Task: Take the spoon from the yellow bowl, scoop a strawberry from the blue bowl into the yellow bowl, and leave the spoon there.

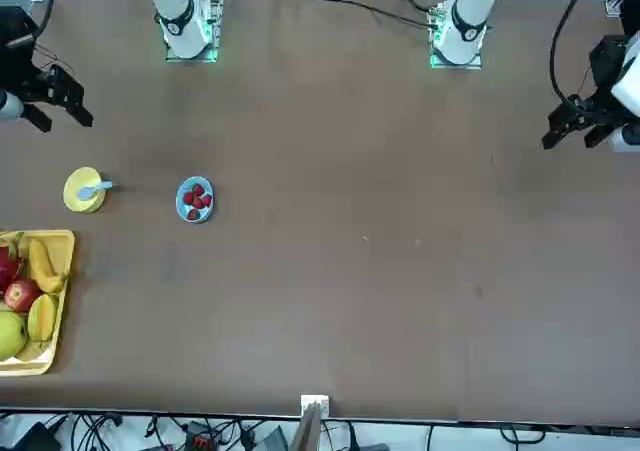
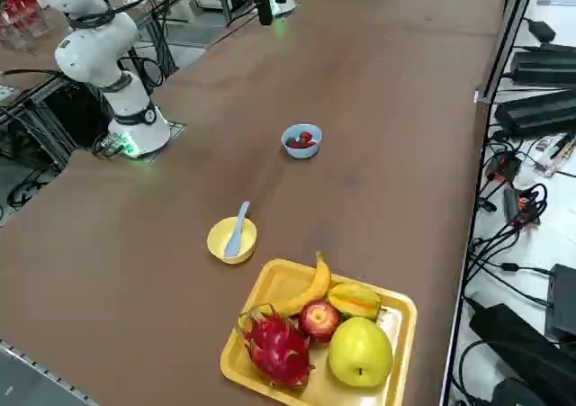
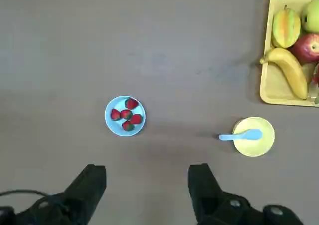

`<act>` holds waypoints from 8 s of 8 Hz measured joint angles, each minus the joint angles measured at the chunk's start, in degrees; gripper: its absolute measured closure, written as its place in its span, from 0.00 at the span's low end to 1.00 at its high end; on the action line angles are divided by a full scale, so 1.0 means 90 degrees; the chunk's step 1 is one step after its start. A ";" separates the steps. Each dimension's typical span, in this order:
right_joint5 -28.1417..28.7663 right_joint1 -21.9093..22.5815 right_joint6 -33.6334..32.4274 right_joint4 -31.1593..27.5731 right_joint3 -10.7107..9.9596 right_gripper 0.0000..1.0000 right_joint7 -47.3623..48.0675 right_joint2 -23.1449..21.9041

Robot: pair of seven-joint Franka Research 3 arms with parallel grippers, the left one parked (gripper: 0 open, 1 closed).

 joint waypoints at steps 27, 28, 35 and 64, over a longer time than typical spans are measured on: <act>-0.6731 0.1030 0.2113 -0.3161 0.0066 0.01 0.6075 0.3161; -0.7073 0.1021 0.2113 -0.3258 0.0040 0.01 0.6393 0.3300; -0.8139 0.0989 0.1797 -0.3512 -0.0042 0.10 0.7587 0.3951; -0.8956 0.0987 0.1036 -0.3272 -0.0140 0.50 0.8212 0.4694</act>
